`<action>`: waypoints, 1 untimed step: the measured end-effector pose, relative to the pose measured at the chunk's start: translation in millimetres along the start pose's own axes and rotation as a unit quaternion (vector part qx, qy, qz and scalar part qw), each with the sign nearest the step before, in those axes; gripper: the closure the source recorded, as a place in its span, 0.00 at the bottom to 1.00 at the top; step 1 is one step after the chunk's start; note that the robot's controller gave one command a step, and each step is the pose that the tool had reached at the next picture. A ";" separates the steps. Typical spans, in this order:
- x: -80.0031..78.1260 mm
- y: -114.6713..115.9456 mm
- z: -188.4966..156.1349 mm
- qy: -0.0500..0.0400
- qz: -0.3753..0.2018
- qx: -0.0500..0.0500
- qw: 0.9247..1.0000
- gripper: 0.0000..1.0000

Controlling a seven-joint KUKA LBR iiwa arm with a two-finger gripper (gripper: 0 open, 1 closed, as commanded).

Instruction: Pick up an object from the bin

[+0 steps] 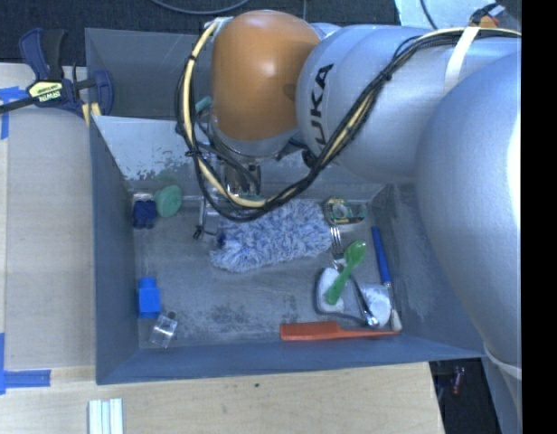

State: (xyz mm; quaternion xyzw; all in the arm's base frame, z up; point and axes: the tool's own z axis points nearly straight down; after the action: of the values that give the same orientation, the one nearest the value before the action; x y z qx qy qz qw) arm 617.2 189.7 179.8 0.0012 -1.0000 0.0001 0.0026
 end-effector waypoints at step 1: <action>-2.2 -1.0 -4.7 -0.004 0.002 -0.001 1.000 0.00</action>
Offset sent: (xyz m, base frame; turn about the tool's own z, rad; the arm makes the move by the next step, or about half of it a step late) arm 0.0062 -0.0898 -0.1098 0.0194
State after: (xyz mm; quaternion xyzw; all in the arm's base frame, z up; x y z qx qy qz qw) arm 619.4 188.7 184.5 -0.0004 -1.0000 -0.0005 -0.0016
